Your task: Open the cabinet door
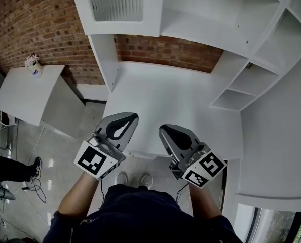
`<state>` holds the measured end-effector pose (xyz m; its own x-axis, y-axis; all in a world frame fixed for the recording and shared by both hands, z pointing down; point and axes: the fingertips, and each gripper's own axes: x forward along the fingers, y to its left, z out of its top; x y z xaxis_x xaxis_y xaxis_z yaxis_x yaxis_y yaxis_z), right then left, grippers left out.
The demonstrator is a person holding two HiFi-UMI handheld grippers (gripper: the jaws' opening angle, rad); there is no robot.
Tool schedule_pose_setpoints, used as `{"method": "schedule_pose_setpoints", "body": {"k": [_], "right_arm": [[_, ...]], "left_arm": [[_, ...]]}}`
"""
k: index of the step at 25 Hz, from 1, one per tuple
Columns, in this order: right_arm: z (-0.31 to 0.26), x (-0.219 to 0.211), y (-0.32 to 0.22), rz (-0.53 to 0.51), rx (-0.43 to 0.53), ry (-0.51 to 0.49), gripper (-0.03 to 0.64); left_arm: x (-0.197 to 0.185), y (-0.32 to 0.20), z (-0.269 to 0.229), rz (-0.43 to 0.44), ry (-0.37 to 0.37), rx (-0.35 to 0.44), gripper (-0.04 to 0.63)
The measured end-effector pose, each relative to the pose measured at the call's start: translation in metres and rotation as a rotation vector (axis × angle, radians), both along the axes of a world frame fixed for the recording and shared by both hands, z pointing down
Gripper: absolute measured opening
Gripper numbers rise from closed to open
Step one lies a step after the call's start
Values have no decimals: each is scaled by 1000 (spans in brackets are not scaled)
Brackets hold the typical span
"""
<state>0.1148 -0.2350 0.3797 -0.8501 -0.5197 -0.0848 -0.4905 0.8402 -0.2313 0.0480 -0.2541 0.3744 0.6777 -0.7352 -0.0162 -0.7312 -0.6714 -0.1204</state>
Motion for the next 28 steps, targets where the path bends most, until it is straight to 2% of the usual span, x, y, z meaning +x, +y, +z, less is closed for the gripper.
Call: {"method": "schedule_pose_setpoints", "body": {"k": [5, 12, 22, 28], "right_arm": [[-13, 1, -8, 9, 38, 3, 26], [-34, -3, -24, 59, 89, 7, 26], [-73, -33, -49, 160, 155, -7, 26], [-95, -32, -72, 232, 213, -9, 26]], "left_arm": [[0, -9, -7, 3, -37, 16, 9], [-1, -31, -43, 49, -20, 153, 9], [-31, -75, -94, 119, -94, 281, 9], [-34, -104, -122, 154, -166, 374, 9]]}}
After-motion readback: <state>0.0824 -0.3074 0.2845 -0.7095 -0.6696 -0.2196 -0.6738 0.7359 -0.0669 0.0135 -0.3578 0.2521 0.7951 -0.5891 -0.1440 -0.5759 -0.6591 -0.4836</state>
